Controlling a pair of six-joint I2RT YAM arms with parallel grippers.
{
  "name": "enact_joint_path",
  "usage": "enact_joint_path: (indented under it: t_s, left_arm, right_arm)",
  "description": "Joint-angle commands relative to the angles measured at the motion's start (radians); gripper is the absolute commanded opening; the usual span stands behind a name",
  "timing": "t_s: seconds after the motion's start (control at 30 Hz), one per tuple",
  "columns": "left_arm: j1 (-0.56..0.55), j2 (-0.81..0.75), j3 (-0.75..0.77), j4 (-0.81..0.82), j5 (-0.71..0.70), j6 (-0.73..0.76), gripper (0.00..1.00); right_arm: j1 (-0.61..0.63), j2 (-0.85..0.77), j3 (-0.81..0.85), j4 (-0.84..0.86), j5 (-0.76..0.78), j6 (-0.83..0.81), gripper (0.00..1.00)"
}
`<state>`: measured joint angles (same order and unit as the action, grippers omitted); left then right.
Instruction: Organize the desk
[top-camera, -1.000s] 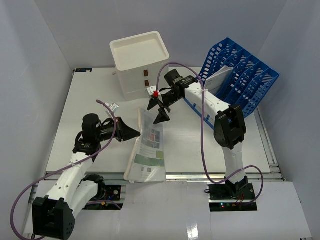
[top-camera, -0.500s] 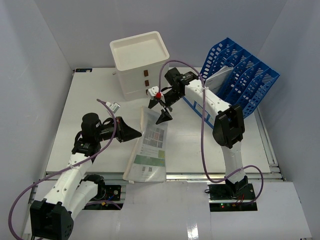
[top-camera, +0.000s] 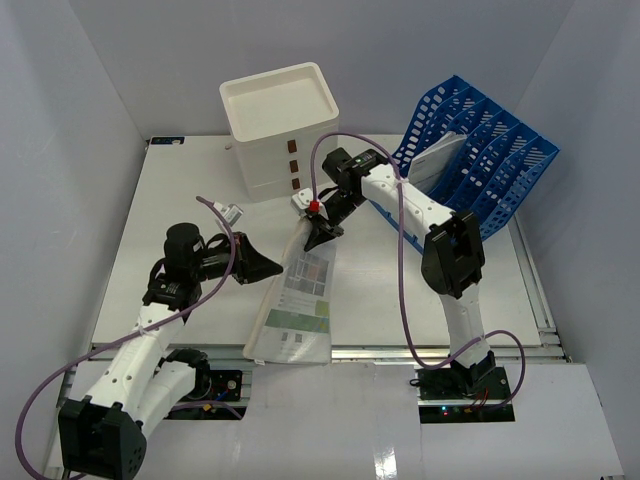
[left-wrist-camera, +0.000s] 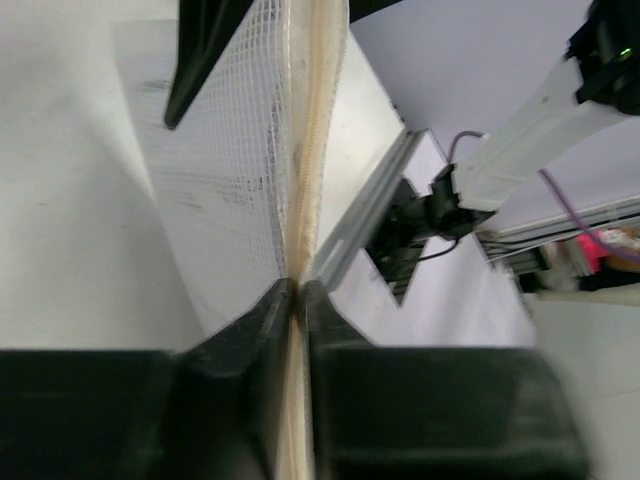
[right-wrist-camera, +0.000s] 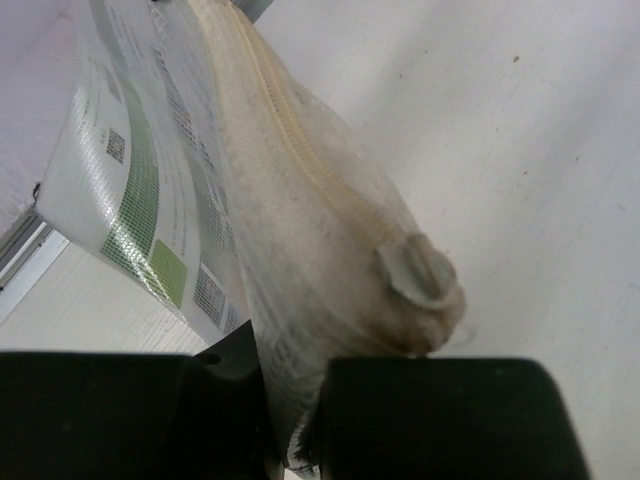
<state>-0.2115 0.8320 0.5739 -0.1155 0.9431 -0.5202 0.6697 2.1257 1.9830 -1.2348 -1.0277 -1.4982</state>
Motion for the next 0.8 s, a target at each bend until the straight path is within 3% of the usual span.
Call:
enact_joint_path:
  t_s: [0.0, 0.07, 0.13, 0.2, 0.3, 0.47, 0.63, 0.7, 0.77]
  left_arm:
    - [-0.003, 0.01, 0.072, -0.03, -0.054, 0.085, 0.39]
    - [-0.006, 0.013, 0.093, -0.043, -0.082, 0.137, 0.72]
    - [-0.012, 0.012, 0.105, -0.044, -0.089, 0.175, 0.85]
    - [-0.029, 0.034, 0.124, -0.044, -0.099, 0.234, 0.91]
    - [-0.082, 0.112, 0.17, -0.073, -0.14, 0.278, 0.91]
    - [-0.241, 0.27, 0.273, -0.173, -0.369, 0.411, 0.87]
    - [-0.301, 0.348, 0.328, -0.231, -0.547, 0.491, 0.82]
    - [-0.306, 0.361, 0.337, -0.231, -0.565, 0.512, 0.72]
    - [-0.31, 0.375, 0.345, -0.231, -0.558, 0.517, 0.5]
  right_arm:
    - [0.004, -0.068, 0.004, -0.023, 0.041, 0.024, 0.08]
    - [0.004, -0.084, 0.015, -0.007, 0.073, 0.087, 0.08]
    - [0.004, -0.094, 0.025, 0.007, 0.092, 0.14, 0.08]
    - [0.004, -0.101, 0.051, 0.03, 0.133, 0.222, 0.08]
    - [0.006, -0.102, 0.088, 0.023, 0.176, 0.27, 0.08]
    - [0.02, -0.108, 0.168, -0.027, 0.251, 0.295, 0.08]
    - [0.027, -0.152, 0.158, -0.049, 0.302, 0.294, 0.08]
    - [0.028, -0.172, 0.147, -0.046, 0.313, 0.301, 0.08]
    - [0.028, -0.187, 0.141, -0.044, 0.318, 0.311, 0.08]
